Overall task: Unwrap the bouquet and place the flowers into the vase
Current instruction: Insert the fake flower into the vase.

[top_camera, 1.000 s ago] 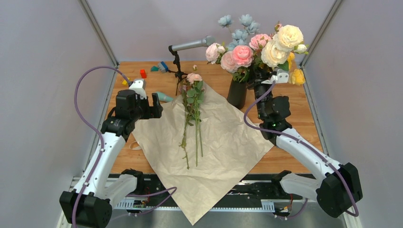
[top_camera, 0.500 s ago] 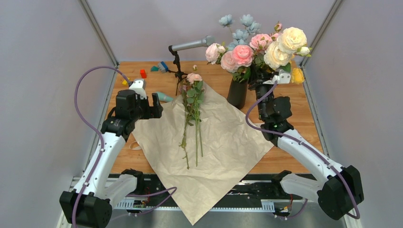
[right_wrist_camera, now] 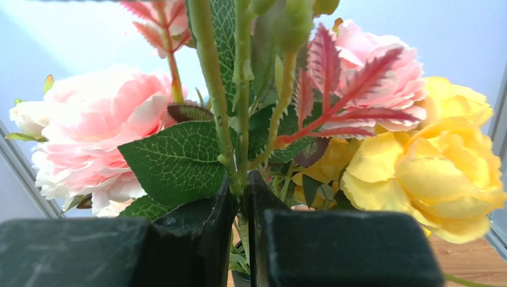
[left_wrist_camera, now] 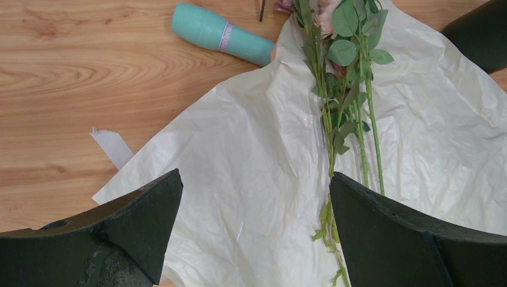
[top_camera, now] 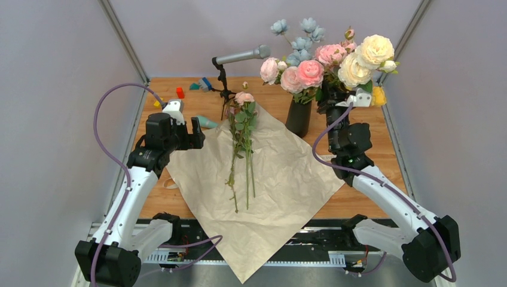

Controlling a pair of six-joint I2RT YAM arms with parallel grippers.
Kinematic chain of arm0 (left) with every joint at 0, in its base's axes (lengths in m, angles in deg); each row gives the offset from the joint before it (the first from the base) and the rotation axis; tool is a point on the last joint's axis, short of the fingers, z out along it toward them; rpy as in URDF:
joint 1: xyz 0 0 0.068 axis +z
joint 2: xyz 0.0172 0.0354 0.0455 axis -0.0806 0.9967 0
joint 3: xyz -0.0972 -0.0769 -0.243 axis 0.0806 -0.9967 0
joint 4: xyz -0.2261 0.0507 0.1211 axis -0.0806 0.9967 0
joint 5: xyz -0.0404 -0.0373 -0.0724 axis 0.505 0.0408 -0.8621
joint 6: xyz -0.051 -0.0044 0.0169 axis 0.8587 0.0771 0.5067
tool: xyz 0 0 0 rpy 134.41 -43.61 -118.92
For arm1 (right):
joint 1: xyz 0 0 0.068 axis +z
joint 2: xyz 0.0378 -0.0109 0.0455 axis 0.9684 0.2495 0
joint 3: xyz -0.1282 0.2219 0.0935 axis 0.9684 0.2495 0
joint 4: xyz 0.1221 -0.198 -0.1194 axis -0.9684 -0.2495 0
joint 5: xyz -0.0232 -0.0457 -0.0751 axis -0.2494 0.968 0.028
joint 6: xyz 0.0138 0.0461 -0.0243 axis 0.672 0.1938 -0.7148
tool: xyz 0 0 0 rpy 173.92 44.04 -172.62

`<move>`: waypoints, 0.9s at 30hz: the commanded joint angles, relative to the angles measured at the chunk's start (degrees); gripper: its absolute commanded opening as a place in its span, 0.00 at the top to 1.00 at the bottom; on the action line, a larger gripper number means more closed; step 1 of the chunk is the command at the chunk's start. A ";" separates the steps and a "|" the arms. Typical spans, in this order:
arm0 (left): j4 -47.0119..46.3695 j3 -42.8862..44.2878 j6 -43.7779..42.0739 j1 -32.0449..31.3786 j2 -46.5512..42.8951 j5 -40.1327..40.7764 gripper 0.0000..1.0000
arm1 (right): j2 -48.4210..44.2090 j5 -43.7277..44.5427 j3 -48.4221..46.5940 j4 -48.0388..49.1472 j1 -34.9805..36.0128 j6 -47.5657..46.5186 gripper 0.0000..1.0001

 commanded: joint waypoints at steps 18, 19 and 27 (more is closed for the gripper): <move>-1.92 -0.18 -0.93 0.24 -1.08 -0.83 0.00 | 3.09 8.66 -0.96 -2.95 -0.14 5.49 1.00; -1.97 -0.18 -0.93 0.20 -1.06 -0.83 0.00 | 3.33 8.67 -0.98 -2.83 -0.14 5.29 1.00; -2.01 -0.18 -0.93 0.25 -0.91 -0.99 0.00 | 5.11 8.73 -1.42 -2.77 -0.11 4.12 1.00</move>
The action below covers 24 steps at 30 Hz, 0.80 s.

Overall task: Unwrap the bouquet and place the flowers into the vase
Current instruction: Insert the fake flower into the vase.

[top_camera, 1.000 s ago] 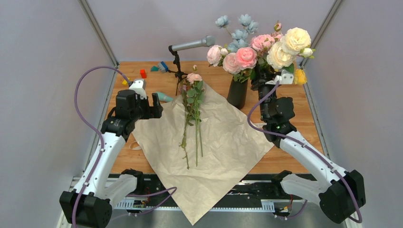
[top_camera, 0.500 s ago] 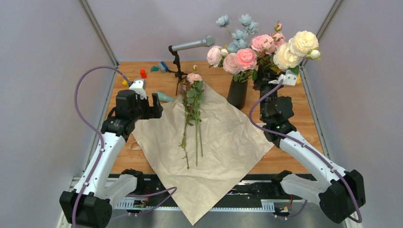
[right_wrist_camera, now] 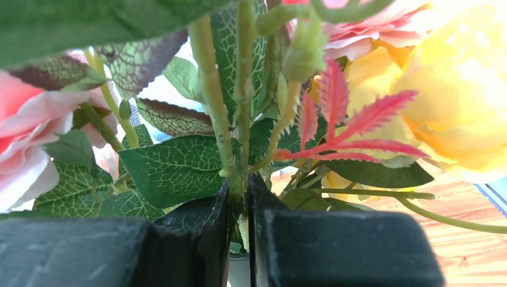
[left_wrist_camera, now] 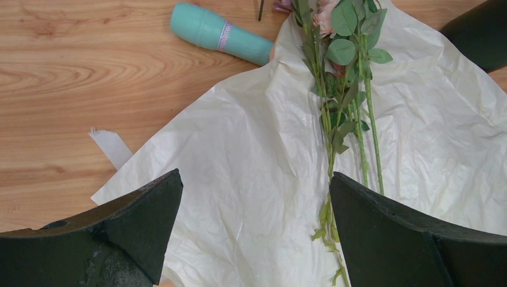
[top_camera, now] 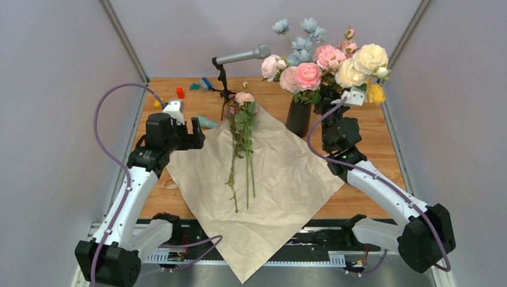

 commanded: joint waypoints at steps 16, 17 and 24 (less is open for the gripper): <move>-2.15 -0.11 -0.84 0.23 -0.17 -1.35 0.00 | 5.81 0.09 -0.96 -1.14 -0.14 1.19 1.00; -2.11 -0.11 -0.84 0.24 -0.10 -1.37 0.00 | 6.09 -0.06 -1.00 -1.23 -0.14 1.19 1.00; -2.14 -0.11 -0.75 0.25 0.10 -1.68 0.00 | 7.69 -0.18 -1.04 -1.84 -0.18 1.61 1.00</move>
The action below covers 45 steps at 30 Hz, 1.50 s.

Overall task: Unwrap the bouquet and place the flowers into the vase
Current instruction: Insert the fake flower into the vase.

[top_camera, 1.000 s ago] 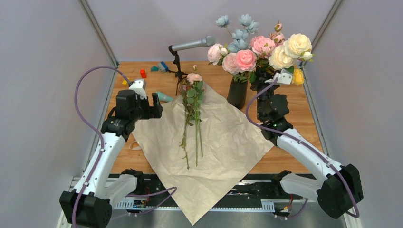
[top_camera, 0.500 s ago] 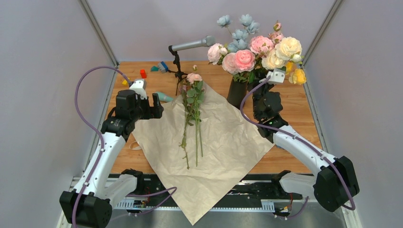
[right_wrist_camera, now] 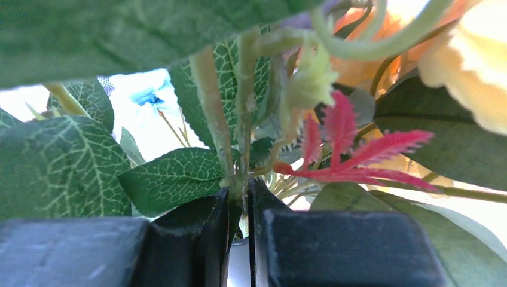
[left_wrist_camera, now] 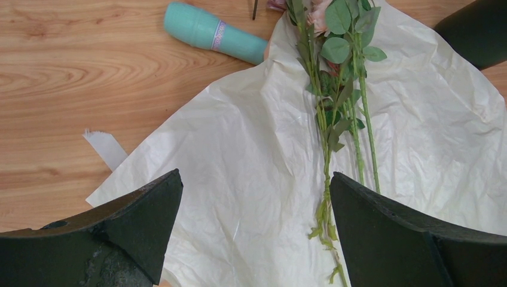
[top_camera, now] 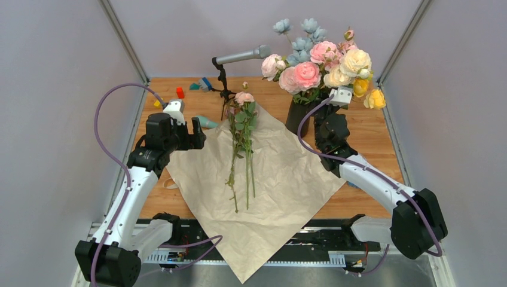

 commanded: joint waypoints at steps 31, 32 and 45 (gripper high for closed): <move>-2.08 -0.11 -0.83 0.25 -0.05 -0.70 0.00 | -0.22 -4.66 1.23 -2.08 -0.14 -1.48 0.47; -2.06 -0.11 -0.84 0.25 -0.03 -0.68 0.00 | -0.30 -4.64 1.32 -2.08 -0.14 -1.48 0.44; -2.09 -0.20 -0.95 0.25 -0.09 -0.64 0.00 | -4.45 -7.12 4.16 -4.45 -0.14 -1.92 0.18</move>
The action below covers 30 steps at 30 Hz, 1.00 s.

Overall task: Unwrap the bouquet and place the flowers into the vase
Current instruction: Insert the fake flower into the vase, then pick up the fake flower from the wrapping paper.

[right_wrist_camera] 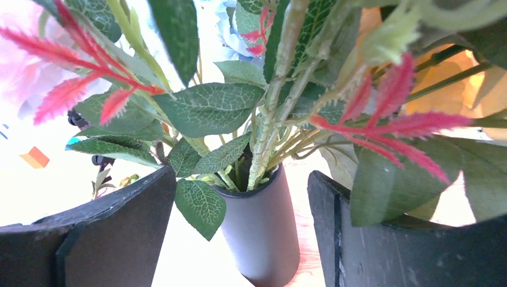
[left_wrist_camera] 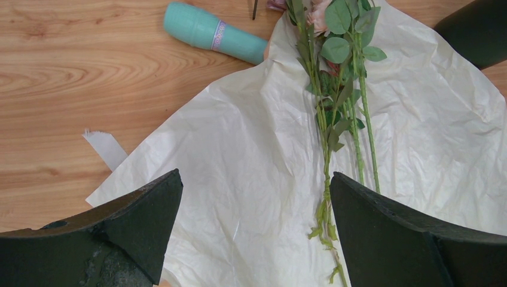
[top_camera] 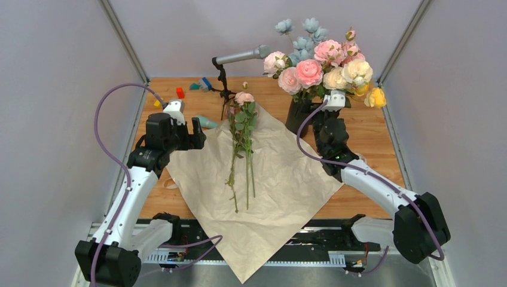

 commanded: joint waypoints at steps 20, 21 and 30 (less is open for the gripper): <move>-2.05 -0.70 -1.24 0.25 -0.04 -0.45 0.00 | -14.89 -5.67 7.81 -9.18 -0.07 0.06 0.09; -2.14 -0.79 -1.21 0.29 -0.02 -0.58 0.00 | -15.63 -5.70 8.09 -10.01 -0.05 0.06 0.09; -2.54 -0.94 -1.11 0.19 0.80 -2.31 0.00 | -21.02 -8.38 10.46 -15.93 -0.05 2.01 0.08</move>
